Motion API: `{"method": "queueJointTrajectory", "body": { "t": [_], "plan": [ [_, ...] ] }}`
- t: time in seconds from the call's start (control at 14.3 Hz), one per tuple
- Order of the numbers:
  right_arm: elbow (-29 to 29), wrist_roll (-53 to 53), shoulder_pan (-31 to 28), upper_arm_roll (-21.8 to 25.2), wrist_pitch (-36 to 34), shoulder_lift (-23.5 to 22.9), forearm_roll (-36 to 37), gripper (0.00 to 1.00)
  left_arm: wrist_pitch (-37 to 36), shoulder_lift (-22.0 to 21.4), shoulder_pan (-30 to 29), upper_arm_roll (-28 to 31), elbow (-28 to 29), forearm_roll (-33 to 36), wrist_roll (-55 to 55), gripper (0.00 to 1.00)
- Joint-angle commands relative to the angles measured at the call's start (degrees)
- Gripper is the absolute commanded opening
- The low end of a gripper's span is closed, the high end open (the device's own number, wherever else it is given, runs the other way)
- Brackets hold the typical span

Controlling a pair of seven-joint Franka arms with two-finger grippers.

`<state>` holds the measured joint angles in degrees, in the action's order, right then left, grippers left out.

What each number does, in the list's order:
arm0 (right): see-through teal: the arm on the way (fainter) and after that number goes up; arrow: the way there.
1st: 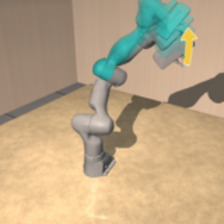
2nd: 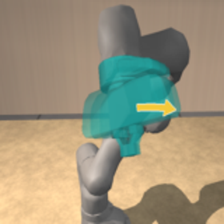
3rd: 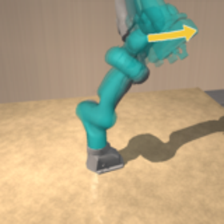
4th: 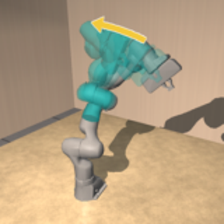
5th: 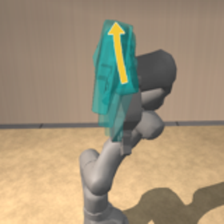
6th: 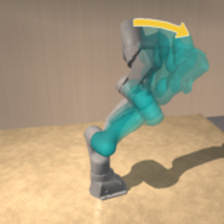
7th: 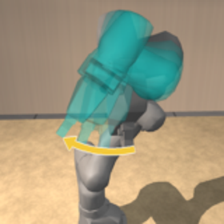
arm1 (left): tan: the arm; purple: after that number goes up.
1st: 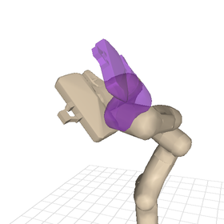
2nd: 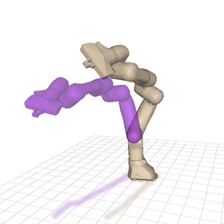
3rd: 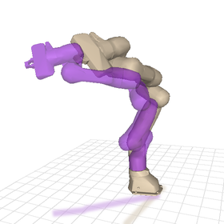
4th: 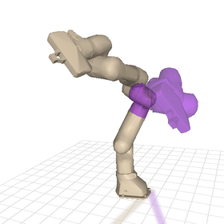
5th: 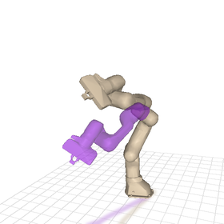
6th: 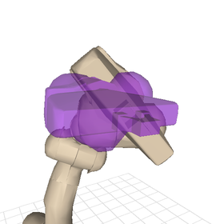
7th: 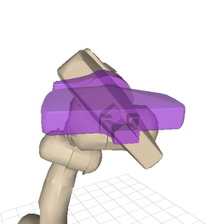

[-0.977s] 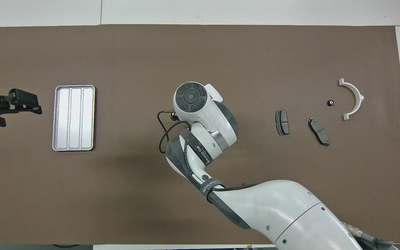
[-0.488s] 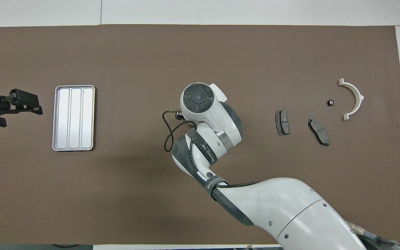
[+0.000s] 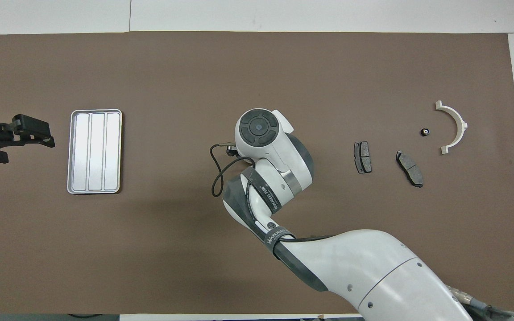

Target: Place bearing gear from tray to pile

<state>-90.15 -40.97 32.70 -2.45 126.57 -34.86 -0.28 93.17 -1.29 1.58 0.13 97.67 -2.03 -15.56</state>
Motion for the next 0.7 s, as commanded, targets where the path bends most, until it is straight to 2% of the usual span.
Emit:
{"method": "queueJointTrajectory", "body": {
  "t": [0.0, 0.28, 0.49, 0.63],
  "plan": [
    [-2.23, 1.68, -0.35, -0.36, 1.05, 1.64, -1.3, 0.74, -0.54, -1.17, -0.44, -0.31, 1.03, -0.78, -0.08, 1.0],
    [-2.4, 2.12, -0.53, -0.36, 1.14, 1.64, -1.3, 0.54, -0.54, -1.17, -0.44, -0.22, 1.03, -0.78, -0.17, 1.0],
    [-2.4, 2.38, -0.7, -0.36, 1.14, 1.64, -1.3, 0.18, -0.54, -1.17, -0.44, -0.22, 1.03, -0.78, -0.17, 1.0],
    [-2.31, 2.91, -0.88, -0.36, 0.96, 1.64, -1.3, 0.0, -0.36, -1.17, -0.44, -0.22, 1.03, -0.78, -0.08, 1.0]
  ]
}}
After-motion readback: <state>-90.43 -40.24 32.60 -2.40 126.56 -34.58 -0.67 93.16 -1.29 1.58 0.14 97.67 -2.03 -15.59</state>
